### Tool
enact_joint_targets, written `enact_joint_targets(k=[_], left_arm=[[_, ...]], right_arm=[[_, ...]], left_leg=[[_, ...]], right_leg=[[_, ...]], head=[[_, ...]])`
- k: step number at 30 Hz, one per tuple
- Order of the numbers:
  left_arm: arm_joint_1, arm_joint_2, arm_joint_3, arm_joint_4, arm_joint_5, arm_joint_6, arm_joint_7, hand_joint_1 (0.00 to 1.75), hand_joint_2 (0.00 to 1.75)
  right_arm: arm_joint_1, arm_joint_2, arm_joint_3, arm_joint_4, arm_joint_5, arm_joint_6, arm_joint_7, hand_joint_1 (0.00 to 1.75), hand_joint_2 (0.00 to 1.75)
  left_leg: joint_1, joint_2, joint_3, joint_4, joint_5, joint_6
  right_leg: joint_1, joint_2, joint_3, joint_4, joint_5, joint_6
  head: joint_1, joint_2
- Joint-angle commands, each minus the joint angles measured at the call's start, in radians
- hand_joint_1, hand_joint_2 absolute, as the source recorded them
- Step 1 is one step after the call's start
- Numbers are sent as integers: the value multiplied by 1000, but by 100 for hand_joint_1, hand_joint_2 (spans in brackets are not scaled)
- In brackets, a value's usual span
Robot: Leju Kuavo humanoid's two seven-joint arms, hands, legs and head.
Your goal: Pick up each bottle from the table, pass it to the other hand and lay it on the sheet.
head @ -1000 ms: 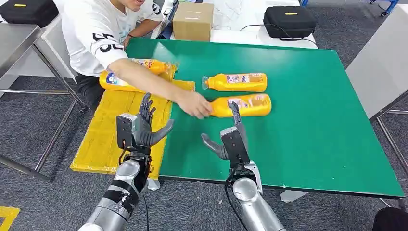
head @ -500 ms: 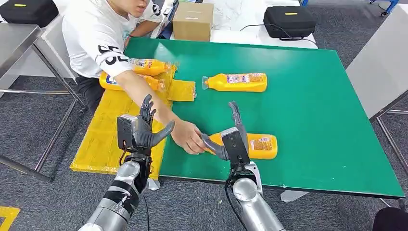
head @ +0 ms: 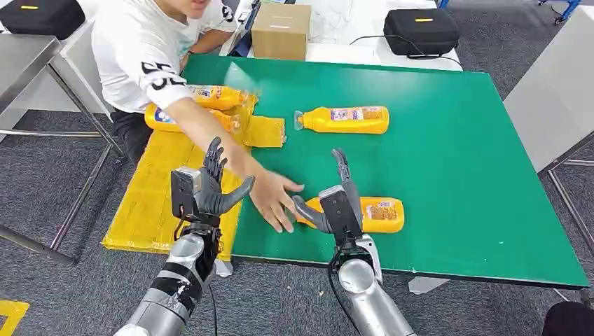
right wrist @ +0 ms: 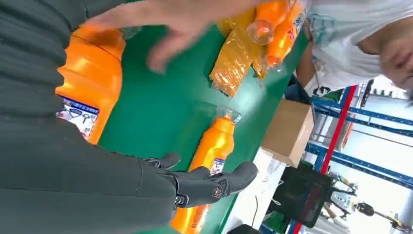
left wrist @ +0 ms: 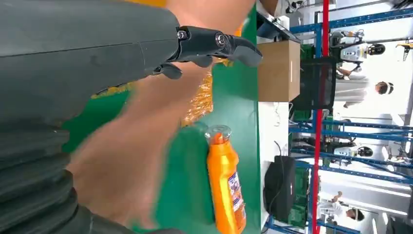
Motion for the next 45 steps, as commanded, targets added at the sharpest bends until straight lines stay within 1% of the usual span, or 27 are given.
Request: enact_joint_targets(k=[1,2,8,12,14,15,16,17,18,19,21,22,23,24,25,26,27,28,29,33,34,37,40,42,43,44,45], left_arm=[[-24,16,2,37,5,-5,3,0,175],[-21,17,3,36,6,-6,3,0,175],[-18,18,4,34,6,-7,3,0,175],[-9,18,10,28,11,-17,6,0,175],[-1,19,14,22,14,-21,7,0,175],[4,20,16,15,16,-25,7,0,175],[10,21,19,6,19,-30,5,0,175],[12,22,20,2,19,-32,5,0,175],[14,21,22,-2,20,-36,5,0,175],[15,21,24,-2,20,-39,5,0,175],[16,21,28,-4,23,-48,5,0,175],[17,22,29,-5,23,-52,7,0,175],[18,22,31,-6,24,-56,7,0,175],[19,22,32,-7,25,-60,8,0,175],[20,22,32,-6,25,-60,8,0,175],[20,22,32,-6,25,-60,8,0,175],[20,22,32,-6,25,-60,8,0,175],[20,22,32,-6,25,-60,8,0,175],[20,22,32,-6,25,-60,8,0,175],[20,23,34,-6,27,-65,11,0,175],[21,23,36,-7,27,-68,11,0,175],[23,24,44,-7,35,-79,18,0,175],[34,27,57,-16,43,-91,23,0,175],[42,28,68,-22,46,-102,29,0,175],[44,28,73,-24,47,-109,31,0,175],[46,27,79,-27,48,-117,34,0,175],[46,26,83,-27,47,-120,35,0,175]], right_arm=[[-39,-44,11,62,41,-5,34,0,175],[-40,-51,10,70,53,-6,44,0,175],[-40,-59,10,80,67,-8,53,0,175],[-32,-87,9,111,151,-12,99,0,175],[-25,-102,0,120,186,-20,122,0,175],[-21,-114,-10,125,204,-18,134,0,175],[-21,-123,-19,132,220,-9,145,0,175],[-20,-126,-27,136,225,-2,146,0,175],[-23,-137,-33,148,246,7,157,0,175],[-26,-143,-39,160,263,11,165,0,175],[-34,-155,-47,191,305,31,184,0,175],[-39,-160,-49,204,324,36,192,0,175],[-44,-166,-51,217,340,44,201,0,175],[-50,-172,-53,230,355,47,210,0,175],[-49,-175,-55,232,354,49,209,0,175],[-49,-175,-55,232,354,49,209,0,175],[-51,-174,-55,231,354,49,209,0,175],[-51,-174,-55,231,354,49,209,0,175],[-51,-174,-55,231,354,49,209,0,175],[-57,-180,-48,239,381,59,229,0,175],[-62,-190,-42,246,395,70,232,0,175],[-80,-231,-32,260,425,103,237,0,175],[-105,-267,-15,276,495,126,280,0,175],[-132,-285,1,291,544,147,305,0,175],[-149,-291,14,304,573,157,320,0,175],[-173,-296,25,323,588,179,331,0,175],[-197,-301,43,346,609,204,346,0,175]], left_leg=[[0,1,6,0,-2,-1],[1,1,8,-1,-3,-1],[0,1,5,-1,-2,-1],[1,0,6,-1,-2,-1],[0,0,9,-2,-3,-1],[1,0,6,-1,-2,-1],[1,0,9,-2,-3,-1],[0,0,4,-1,-1,0],[1,0,7,-1,-3,-1],[0,0,4,-1,-1,-1],[0,-1,9,-1,-3,-1],[0,0,5,-1,-1,-1],[0,0,7,-1,-3,-1],[0,0,4,-1,-2,-1],[0,0,7,-1,-2,-1],[0,1,4,-1,-1,-1],[0,1,6,-1,-2,-1],[0,0,3,-1,-1,-1],[0,1,6,-1,-3,-1],[0,1,4,-1,-2,-1],[0,1,6,0,-3,-1],[0,0,5,-1,-2,0],[0,1,7,0,-3,-1],[0,1,6,0,-3,-1],[-1,1,3,-1,-1,0],[-1,3,6,0,-3,-1],[-1,2,3,0,-2,0]], right_leg=[[0,1,5,0,-2,-1],[1,1,7,-1,-3,-2],[0,1,5,-1,-2,-1],[1,0,6,-1,-2,-1],[1,0,9,-2,-3,-2],[1,0,6,-2,-2,-1],[1,0,9,-2,-3,-2],[0,0,4,-2,-1,-1],[1,0,8,-2,-2,-1],[0,0,4,-1,-1,-1],[1,-1,9,-1,-3,-2],[0,0,5,-1,-1,-1],[1,0,8,-1,-3,-2],[0,0,5,-1,-1,-1],[0,1,7,-2,-2,-1],[0,1,4,-2,-1,-1],[0,1,6,-1,-2,-1],[0,0,4,-1,-1,-1],[0,1,6,-1,-2,-2],[0,1,4,-1,-1,-1],[0,1,6,0,-2,-2],[0,1,5,-1,-1,-1],[0,1,7,-1,-2,-1],[0,2,6,-1,-2,-1],[-1,1,3,-1,0,0],[-1,3,6,0,-2,-1],[-1,2,3,0,0,-1]], head=[[0,0],[0,0],[0,0],[0,0],[0,0],[0,0],[0,0],[0,0],[0,0],[0,0],[0,0],[0,0],[0,0],[0,0],[0,0],[0,0],[0,0],[0,0],[0,0],[0,0],[0,0],[0,0],[0,0],[0,0],[0,0],[0,0],[0,0]])
